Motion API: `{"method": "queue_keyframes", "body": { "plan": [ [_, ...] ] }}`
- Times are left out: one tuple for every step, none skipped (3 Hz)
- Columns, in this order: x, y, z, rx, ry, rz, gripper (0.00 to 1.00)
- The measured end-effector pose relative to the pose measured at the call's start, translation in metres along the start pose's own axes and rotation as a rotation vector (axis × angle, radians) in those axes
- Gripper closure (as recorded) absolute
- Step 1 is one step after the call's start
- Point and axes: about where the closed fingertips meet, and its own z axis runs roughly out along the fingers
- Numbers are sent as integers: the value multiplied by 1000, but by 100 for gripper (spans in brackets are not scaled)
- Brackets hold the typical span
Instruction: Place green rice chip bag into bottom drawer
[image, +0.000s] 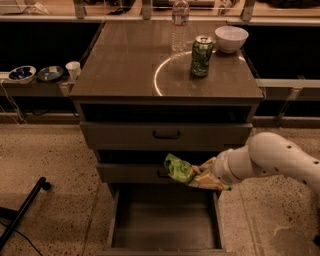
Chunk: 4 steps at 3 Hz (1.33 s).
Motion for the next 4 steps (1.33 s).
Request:
{"method": "queue_keyframes", "body": {
  "plan": [
    [65,-15,30,1,-98,90,100],
    [79,-7,49,-32,-106,109,100],
    [85,-11,59,-60,-96,125,100],
    [111,-34,72,-80,-182,184,100]
  ]
}}
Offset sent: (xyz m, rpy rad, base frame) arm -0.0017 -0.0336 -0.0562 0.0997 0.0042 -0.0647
